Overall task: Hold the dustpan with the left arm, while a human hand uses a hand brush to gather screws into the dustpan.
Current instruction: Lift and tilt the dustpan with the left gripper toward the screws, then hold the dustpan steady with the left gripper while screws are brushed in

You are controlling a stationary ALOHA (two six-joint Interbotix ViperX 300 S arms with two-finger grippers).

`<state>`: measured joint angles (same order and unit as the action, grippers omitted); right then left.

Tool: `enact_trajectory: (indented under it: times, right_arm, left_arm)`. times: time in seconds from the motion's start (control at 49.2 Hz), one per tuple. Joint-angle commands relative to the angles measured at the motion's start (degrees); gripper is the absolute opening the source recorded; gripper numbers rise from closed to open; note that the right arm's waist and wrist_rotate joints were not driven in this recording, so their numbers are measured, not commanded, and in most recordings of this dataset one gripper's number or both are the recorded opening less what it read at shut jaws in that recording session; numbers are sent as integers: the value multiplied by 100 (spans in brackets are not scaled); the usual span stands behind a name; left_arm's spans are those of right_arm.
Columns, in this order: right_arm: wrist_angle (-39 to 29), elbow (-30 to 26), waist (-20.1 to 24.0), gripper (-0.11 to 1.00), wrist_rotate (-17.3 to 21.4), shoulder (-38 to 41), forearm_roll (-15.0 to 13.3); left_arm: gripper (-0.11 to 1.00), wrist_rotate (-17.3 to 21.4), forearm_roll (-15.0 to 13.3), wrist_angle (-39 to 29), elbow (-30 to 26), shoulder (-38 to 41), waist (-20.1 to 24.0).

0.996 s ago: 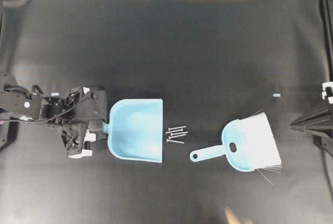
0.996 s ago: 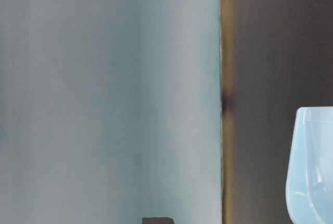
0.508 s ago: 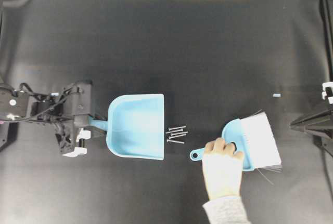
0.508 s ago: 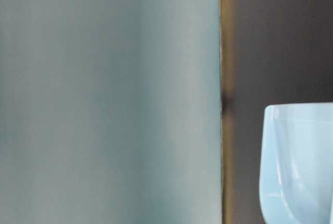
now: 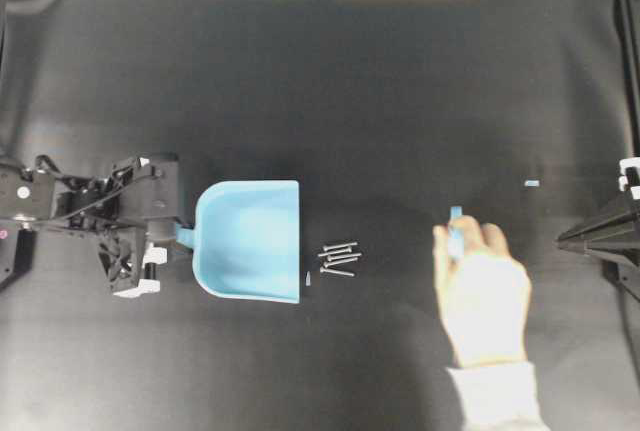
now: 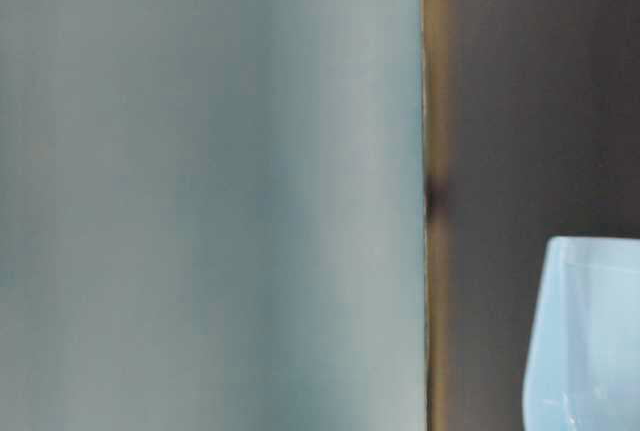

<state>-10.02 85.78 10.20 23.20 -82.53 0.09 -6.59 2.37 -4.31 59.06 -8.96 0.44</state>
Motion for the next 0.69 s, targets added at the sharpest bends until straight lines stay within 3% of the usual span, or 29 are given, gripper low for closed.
enact_trajectory:
  times: [0.0, 0.284, 0.671]
  right_arm:
    - [35, -35, 0, 0, 0, 18, 9]
    - [35, -35, 0, 0, 0, 18, 18]
    - [35, -35, 0, 0, 0, 9, 9]
  left_arm:
    - [30, 18, 18, -369, -264, 70, 26]
    - [30, 466, 18, -1283, -879, 413, 88]
    - [30, 422, 18, -1345, -984, 545, 185]
